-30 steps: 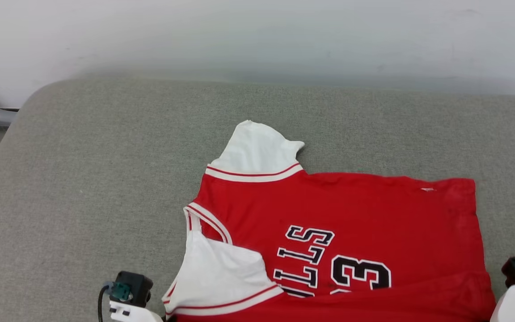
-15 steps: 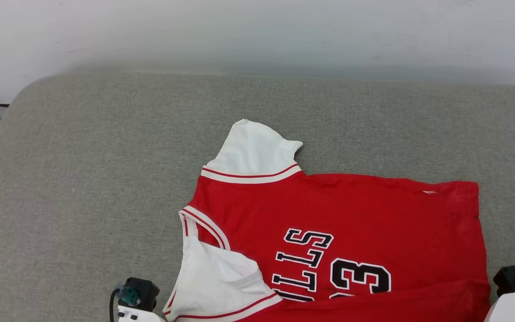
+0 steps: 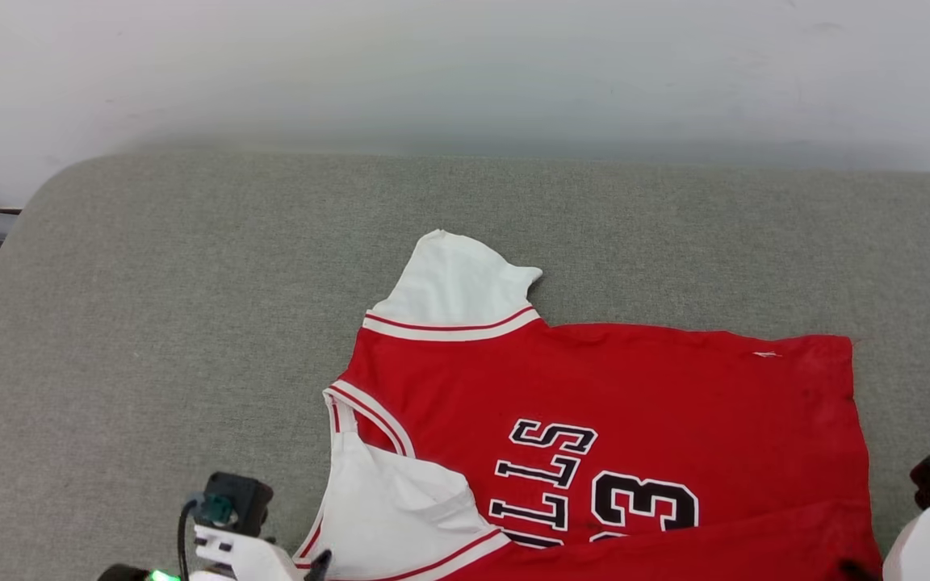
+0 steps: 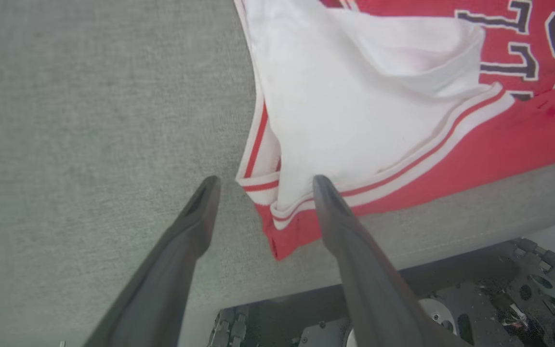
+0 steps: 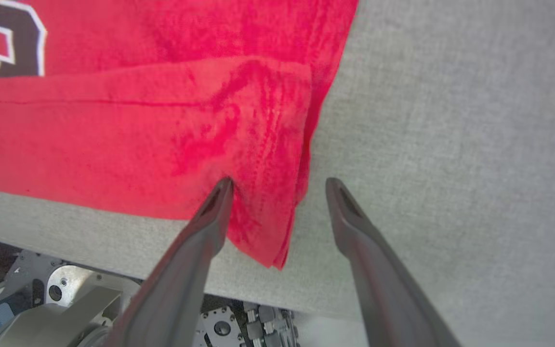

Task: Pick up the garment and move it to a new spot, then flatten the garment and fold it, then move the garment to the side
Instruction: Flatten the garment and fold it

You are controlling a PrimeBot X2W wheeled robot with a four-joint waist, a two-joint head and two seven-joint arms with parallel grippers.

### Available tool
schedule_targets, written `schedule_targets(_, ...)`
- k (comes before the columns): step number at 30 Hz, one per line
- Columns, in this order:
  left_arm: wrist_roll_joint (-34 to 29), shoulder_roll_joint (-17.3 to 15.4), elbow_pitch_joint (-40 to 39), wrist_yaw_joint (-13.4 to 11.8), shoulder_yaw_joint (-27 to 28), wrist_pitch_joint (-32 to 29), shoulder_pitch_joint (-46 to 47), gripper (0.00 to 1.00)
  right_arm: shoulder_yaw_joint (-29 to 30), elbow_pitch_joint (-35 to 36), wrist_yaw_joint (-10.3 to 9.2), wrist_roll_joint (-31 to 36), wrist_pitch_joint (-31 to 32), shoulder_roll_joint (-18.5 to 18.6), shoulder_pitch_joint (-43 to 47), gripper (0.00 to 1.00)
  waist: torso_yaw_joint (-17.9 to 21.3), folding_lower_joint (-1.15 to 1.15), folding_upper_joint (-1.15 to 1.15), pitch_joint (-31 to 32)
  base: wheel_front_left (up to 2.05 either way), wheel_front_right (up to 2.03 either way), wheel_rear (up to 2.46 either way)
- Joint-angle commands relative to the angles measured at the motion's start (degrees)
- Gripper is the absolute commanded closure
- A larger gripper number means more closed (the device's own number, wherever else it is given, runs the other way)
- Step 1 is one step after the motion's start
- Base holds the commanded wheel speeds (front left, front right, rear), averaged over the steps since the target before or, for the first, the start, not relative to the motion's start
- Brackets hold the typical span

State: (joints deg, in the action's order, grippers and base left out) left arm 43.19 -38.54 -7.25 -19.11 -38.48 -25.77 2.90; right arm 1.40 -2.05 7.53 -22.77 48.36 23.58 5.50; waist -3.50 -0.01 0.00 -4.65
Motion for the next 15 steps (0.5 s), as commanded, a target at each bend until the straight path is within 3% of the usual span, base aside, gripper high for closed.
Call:
schedule_targets(1,-0.47,-0.55,-0.85,-0.22,0.69,0.33,1.54,0.00,0.38,1.07,-0.08,-0.47,-0.44,0.26,-1.15,0.00,0.28,0.01,0.00,-0.31,0.00,0.00,0.00)
schedule_targets(6,0.71,-1.23,-5.96,1.13,3.30,-0.13,5.83,0.00,2.17,7.95,-0.08,-1.24,0.96,-0.31,-2.42,0.00,2.18,0.01,0.00,-2.83,0.00,0.00,0.00)
schedule_targets(8,2.62,-1.42,-7.15,2.95,4.24,-1.71,8.32,0.00,2.78,11.19,-0.08,-1.42,2.07,-0.69,-3.38,0.00,3.27,0.01,0.00,-4.42,0.00,0.00,0.00)
schedule_targets(11,1.79,-4.29,-6.34,5.20,5.03,-5.54,14.36,0.00,2.95,15.47,-0.07,-1.26,3.31,-1.03,-4.64,0.00,5.07,0.01,0.00,-7.61,0.00,0.00,0.00)
schedule_targets(15,2.66,-3.92,-2.71,9.04,5.13,-10.50,23.90,0.00,3.22,19.74,-0.08,-0.90,3.66,-1.60,-6.69,0.00,7.23,0.01,0.00,-11.49,0.00,0.00,0.00)
